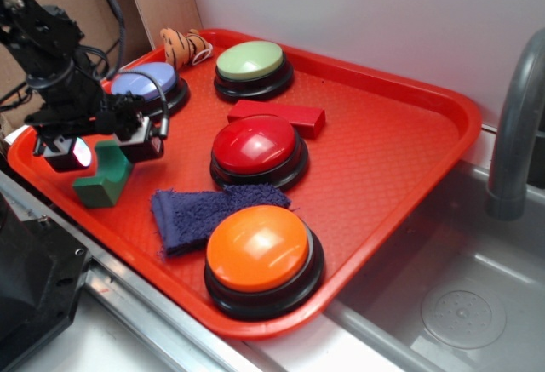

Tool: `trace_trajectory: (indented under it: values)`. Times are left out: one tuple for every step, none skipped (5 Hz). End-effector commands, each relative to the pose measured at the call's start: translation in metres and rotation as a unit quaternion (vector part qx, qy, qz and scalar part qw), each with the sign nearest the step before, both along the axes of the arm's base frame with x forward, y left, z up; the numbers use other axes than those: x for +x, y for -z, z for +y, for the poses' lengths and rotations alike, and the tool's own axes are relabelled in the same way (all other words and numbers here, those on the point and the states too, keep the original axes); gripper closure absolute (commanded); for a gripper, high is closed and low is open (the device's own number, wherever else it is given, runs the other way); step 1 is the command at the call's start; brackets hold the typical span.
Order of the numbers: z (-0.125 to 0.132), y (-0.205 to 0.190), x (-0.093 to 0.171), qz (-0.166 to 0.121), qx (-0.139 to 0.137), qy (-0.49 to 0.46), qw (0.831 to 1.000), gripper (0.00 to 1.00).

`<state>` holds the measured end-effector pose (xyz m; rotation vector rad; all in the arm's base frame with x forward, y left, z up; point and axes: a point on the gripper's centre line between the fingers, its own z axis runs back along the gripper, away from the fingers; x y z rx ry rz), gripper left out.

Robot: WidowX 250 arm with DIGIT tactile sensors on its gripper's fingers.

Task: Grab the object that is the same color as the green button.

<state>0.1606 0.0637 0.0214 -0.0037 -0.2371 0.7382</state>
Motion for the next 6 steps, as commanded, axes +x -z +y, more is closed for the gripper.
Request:
trace_trajectory:
  values:
    - [0.009, -0.004, 0.007, -0.016, -0.001, -0.003, 1.000, 0.97]
    - [0.012, -0.021, 0.011, -0.002, 0.010, 0.022, 1.000, 1.00]
    - [0.009, -0.045, 0.017, 0.002, 0.020, 0.046, 0.999, 1.00]
    - [-0.004, -0.089, 0.035, 0.047, 0.033, 0.121, 0.991, 1.00]
    - [-0.019, -0.136, 0.044, 0.023, 0.024, 0.174, 0.984, 1.00]
    - [-0.039, -0.170, 0.045, -0.005, 0.018, 0.210, 0.977, 1.00]
